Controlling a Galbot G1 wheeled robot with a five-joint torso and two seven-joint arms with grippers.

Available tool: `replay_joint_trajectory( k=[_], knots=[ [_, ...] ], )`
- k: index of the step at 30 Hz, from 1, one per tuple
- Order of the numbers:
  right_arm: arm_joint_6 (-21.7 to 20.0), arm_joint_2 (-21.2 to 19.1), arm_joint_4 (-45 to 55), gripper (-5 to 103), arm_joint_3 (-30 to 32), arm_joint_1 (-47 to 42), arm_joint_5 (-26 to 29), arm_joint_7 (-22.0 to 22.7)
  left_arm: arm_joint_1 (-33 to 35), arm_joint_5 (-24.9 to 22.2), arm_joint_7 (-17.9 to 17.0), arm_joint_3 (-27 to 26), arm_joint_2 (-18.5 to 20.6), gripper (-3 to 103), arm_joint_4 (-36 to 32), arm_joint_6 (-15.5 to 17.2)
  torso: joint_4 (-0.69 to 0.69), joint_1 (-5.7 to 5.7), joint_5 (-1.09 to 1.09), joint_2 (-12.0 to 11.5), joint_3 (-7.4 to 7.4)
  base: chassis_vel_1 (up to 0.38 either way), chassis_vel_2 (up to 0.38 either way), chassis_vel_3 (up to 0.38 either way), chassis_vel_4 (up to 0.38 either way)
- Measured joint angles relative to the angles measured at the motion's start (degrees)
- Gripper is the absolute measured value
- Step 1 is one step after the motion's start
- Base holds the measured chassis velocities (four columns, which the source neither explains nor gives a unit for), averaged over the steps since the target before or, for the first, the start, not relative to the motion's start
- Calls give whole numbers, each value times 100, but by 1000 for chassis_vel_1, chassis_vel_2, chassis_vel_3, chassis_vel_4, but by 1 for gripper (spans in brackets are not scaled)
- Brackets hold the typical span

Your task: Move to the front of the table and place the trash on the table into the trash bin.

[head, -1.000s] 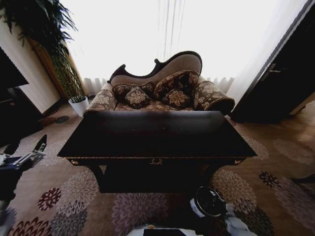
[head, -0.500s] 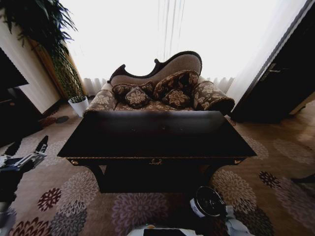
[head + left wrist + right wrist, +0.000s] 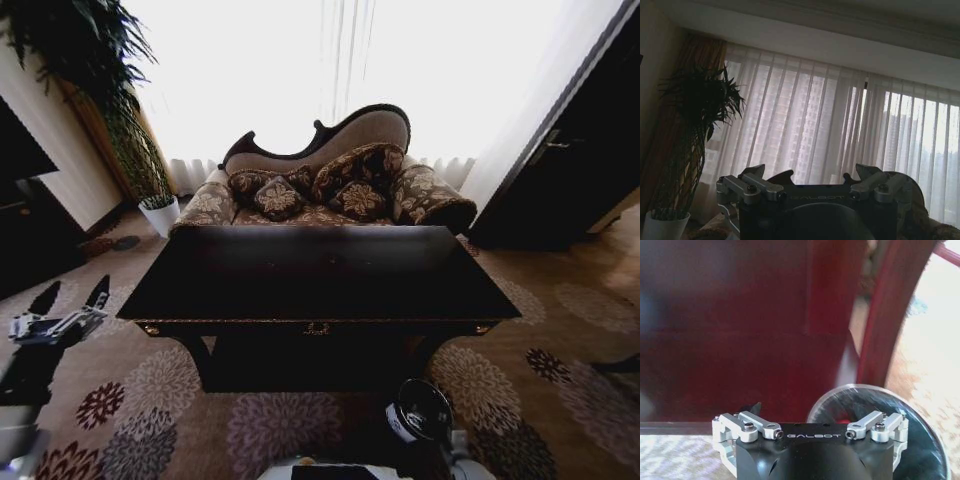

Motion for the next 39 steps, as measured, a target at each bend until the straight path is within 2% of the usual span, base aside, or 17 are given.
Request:
replay_joint_trajectory(
  k=[3,5,8,12,14,16,20,34,39],
  knots=[
    [57,202,775,100,192,-576,-35,-89,-70,38,0,82,-15,100,45,-4,0,0,2,0,0,0,0,0,0],
    [59,223,863,100,211,-640,-23,-94,-82,46,0,93,-17,100,51,-4,0,0,1,0,0,0,0,0,0],
    [28,434,1772,100,512,-1251,104,-168,-152,160,6,224,-63,100,100,-18,-2,-1,0,0,0,0,0,0,0],
    [-38,492,2251,100,771,-1458,164,-210,-172,157,5,309,-99,100,93,-16,0,-1,0,0,0,0,0,0,0],
    [-165,508,2948,100,1045,-1720,353,-279,-171,122,-8,344,-150,100,40,-2,0,0,0,0,0,0,0,0,0],
    [-174,509,2998,100,1059,-1737,367,-284,-170,122,-8,343,-154,100,39,-1,0,0,0,0,0,0,0,0,0],
    [-289,626,4195,100,1444,-2101,693,-273,-152,173,-11,316,-175,100,42,-17,0,0,1,1,0,0,0,0,0],
    [-562,690,5964,100,2165,-2301,1232,-209,-132,373,22,341,-157,100,112,-96,0,0,1,0,0,0,0,0,0],
    [-690,464,6272,100,2335,-2033,1589,-61,-25,484,58,348,-155,100,147,-158,0,0,1,0,0,0,0,0,0]
  ],
)
